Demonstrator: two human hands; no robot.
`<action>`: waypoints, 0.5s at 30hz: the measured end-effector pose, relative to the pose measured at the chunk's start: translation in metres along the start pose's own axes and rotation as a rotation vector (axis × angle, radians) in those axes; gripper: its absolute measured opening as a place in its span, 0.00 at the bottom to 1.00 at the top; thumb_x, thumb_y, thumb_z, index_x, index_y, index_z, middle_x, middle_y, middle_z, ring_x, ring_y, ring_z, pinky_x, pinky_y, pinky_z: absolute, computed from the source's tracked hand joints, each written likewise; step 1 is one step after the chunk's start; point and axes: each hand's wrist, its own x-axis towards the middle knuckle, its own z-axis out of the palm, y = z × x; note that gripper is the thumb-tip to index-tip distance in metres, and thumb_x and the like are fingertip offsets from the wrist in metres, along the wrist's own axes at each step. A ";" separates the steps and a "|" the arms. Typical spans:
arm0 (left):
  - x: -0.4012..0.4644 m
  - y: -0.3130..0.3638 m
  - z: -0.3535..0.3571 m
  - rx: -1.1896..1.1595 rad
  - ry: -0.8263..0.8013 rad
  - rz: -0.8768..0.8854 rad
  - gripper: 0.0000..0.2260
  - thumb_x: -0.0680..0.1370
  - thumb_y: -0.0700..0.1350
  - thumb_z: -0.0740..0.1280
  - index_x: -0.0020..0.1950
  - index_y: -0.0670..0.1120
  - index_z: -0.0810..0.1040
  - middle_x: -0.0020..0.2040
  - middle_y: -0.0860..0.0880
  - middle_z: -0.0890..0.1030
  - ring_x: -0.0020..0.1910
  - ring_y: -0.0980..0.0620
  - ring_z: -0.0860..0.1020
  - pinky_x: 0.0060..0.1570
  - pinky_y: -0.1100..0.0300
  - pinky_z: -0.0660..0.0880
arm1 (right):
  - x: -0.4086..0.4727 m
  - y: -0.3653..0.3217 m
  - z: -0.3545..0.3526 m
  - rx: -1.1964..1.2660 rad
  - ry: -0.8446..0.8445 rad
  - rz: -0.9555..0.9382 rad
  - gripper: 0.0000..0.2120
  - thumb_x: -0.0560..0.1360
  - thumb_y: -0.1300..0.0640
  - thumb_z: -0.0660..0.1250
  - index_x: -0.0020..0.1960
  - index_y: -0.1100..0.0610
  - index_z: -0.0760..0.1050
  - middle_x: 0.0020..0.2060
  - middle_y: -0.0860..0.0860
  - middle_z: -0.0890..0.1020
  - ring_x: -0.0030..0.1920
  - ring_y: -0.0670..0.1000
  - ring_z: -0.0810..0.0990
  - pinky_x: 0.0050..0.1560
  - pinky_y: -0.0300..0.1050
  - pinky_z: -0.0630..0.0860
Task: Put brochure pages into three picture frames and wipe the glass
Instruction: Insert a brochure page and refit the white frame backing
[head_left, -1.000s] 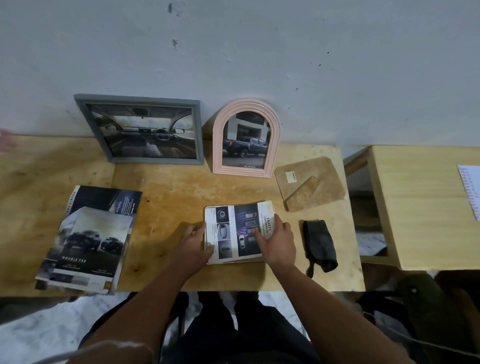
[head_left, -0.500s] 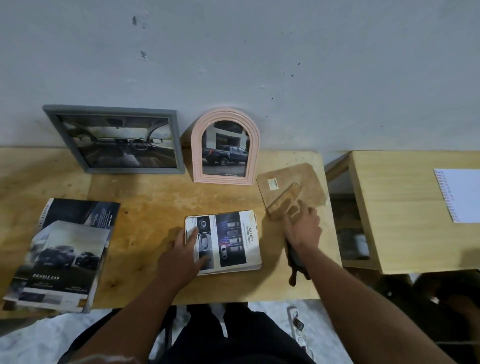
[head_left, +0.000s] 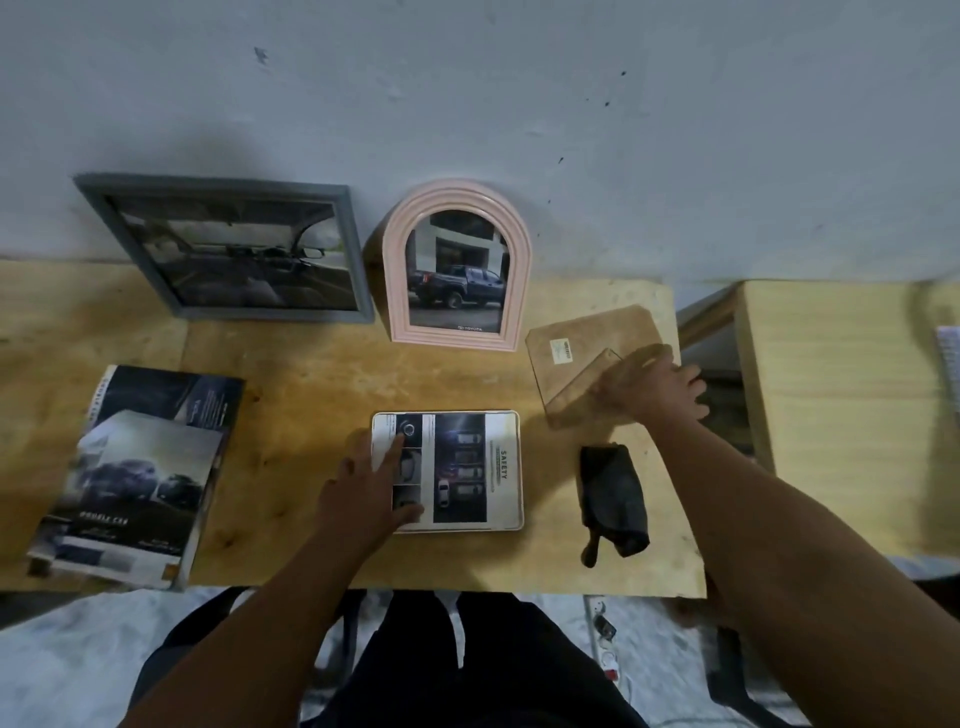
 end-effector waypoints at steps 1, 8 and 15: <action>0.000 0.000 0.000 -0.002 0.000 -0.002 0.49 0.75 0.72 0.65 0.85 0.57 0.40 0.85 0.41 0.41 0.81 0.35 0.57 0.65 0.43 0.74 | 0.001 0.000 -0.001 -0.013 -0.001 -0.002 0.62 0.56 0.27 0.77 0.79 0.49 0.51 0.72 0.60 0.63 0.73 0.65 0.63 0.70 0.68 0.64; -0.001 -0.005 0.004 -0.128 0.031 -0.011 0.50 0.74 0.71 0.69 0.85 0.59 0.43 0.85 0.46 0.46 0.79 0.37 0.60 0.64 0.44 0.75 | 0.002 0.013 -0.015 0.179 -0.011 0.024 0.57 0.58 0.36 0.83 0.76 0.50 0.57 0.72 0.59 0.61 0.72 0.64 0.65 0.70 0.64 0.68; -0.006 -0.014 0.007 -0.385 0.102 0.024 0.45 0.75 0.59 0.75 0.85 0.52 0.55 0.84 0.45 0.55 0.81 0.40 0.59 0.69 0.43 0.72 | -0.012 0.061 -0.035 0.896 -0.116 -0.106 0.11 0.80 0.62 0.64 0.62 0.57 0.76 0.59 0.60 0.81 0.58 0.62 0.81 0.54 0.57 0.82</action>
